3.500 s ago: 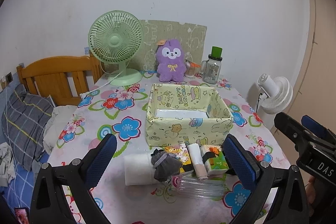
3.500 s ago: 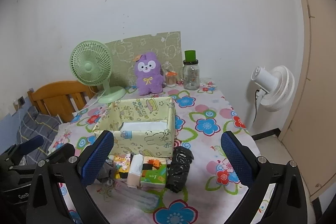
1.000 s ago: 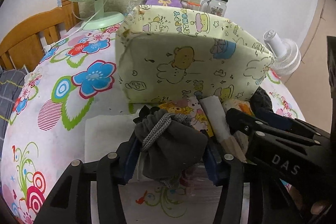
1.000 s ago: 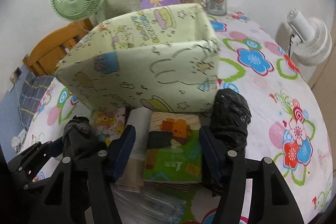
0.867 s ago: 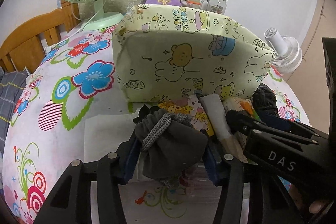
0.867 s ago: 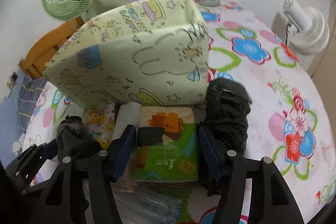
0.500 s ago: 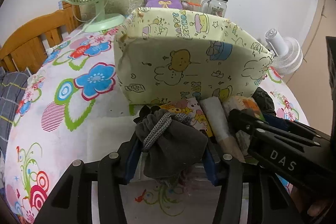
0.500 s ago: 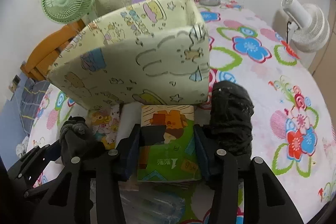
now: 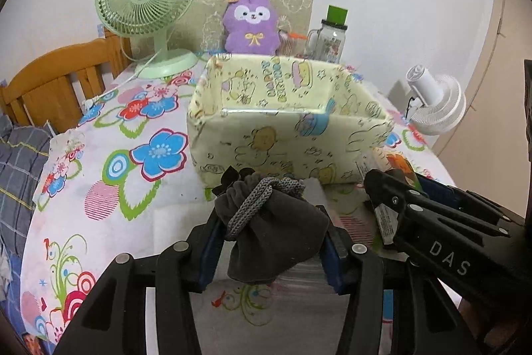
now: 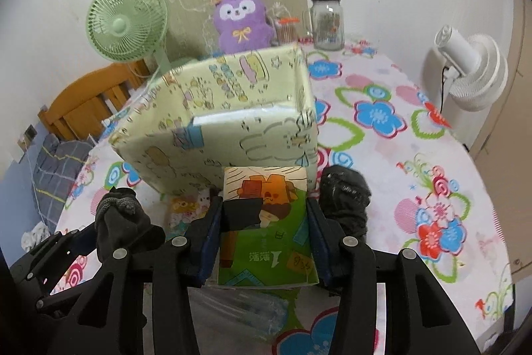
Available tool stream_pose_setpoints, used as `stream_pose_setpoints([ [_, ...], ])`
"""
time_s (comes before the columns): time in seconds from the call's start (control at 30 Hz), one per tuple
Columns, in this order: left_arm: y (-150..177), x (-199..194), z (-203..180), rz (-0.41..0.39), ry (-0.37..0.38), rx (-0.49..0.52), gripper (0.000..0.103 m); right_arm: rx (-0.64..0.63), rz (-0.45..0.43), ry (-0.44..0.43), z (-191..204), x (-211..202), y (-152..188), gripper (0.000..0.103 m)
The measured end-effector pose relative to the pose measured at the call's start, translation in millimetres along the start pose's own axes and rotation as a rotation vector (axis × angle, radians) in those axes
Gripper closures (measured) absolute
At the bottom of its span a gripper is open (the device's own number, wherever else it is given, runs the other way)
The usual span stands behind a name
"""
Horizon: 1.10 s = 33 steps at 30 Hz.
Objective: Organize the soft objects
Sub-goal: 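Lift the grey pouch and green book and carry both over the box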
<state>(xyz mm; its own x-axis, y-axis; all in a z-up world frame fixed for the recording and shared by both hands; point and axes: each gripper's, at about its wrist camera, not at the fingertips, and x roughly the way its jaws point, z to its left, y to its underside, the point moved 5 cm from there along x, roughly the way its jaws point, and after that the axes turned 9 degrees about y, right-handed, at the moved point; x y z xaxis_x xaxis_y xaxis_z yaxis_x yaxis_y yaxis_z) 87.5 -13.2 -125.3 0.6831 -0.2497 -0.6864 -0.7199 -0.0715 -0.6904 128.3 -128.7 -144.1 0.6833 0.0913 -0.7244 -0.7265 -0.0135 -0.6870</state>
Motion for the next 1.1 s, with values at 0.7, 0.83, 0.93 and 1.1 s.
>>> stream_pose_setpoints([
  [0.7, -30, -49, -25, -0.102, 0.027, 0.046, 0.051, -0.015, -0.144, -0.003, -4, -67, -29, 0.053],
  [0.83, -39, -51, -27, -0.116, 0.023, 0.051, 0.051, -0.016, -0.157, -0.008, -4, -73, -37, 0.053],
  [0.93, -46, -55, -28, -0.133, 0.021, 0.049, 0.051, -0.018, -0.168, -0.013, -4, -76, -43, 0.053],
  [1.1, -59, -56, -30, -0.144, 0.017, 0.058, 0.051, -0.020, -0.194, -0.022, -4, -82, -57, 0.052],
])
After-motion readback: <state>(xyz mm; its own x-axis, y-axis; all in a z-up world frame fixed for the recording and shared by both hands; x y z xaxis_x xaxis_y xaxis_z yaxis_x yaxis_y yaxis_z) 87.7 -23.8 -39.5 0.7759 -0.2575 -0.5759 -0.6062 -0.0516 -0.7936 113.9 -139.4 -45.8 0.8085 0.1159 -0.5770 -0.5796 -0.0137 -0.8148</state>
